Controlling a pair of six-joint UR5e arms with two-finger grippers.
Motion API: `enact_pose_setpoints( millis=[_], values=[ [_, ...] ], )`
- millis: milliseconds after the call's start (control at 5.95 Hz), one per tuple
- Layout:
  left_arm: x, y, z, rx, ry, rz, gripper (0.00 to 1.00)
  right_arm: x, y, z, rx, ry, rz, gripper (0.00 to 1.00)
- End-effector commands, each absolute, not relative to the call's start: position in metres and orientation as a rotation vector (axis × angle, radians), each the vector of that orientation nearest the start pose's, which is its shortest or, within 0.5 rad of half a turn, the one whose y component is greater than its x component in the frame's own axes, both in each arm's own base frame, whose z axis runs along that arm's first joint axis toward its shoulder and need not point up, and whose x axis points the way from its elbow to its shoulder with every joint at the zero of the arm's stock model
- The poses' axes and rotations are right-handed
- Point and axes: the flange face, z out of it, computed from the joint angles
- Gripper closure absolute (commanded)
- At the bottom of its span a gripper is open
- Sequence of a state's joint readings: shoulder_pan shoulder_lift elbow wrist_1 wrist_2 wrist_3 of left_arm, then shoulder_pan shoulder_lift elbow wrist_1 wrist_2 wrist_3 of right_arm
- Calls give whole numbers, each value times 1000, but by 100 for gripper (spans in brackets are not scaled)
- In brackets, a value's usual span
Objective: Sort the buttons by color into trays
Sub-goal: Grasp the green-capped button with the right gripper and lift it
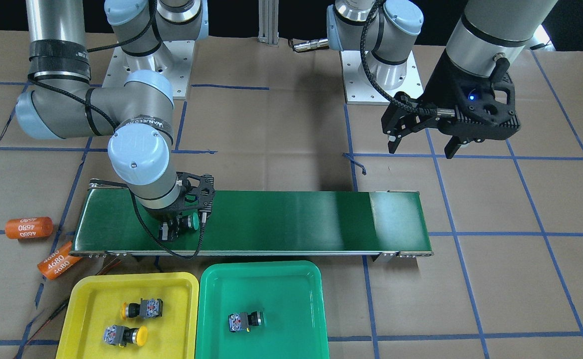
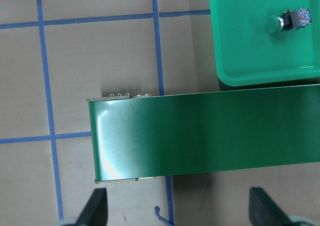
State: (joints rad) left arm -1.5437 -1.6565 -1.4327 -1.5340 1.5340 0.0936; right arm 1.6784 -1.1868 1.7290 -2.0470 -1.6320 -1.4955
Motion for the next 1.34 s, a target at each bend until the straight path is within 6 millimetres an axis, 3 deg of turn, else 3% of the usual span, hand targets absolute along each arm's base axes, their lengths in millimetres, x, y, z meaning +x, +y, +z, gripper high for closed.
enact_pose_setpoints(
  millis=[0, 168, 336, 672, 1176],
  values=[
    [-122, -540, 516, 107, 3168, -144, 1, 163, -579, 252, -2257, 2213, 159, 92],
    [-122, -540, 516, 107, 3168, -144, 1, 148, -578, 277, -2262, 2249, 132, 91],
    [-122, -540, 516, 107, 3168, -144, 1, 148, -575, 314, -2273, 2262, 106, 91],
    [-122, -540, 516, 107, 3168, -144, 1, 157, -612, 357, -2262, 2312, -45, 90],
    [-120, -540, 517, 105, 3167, -147, 1, 194, -720, 330, -2229, 2278, -207, 89]
  ],
)
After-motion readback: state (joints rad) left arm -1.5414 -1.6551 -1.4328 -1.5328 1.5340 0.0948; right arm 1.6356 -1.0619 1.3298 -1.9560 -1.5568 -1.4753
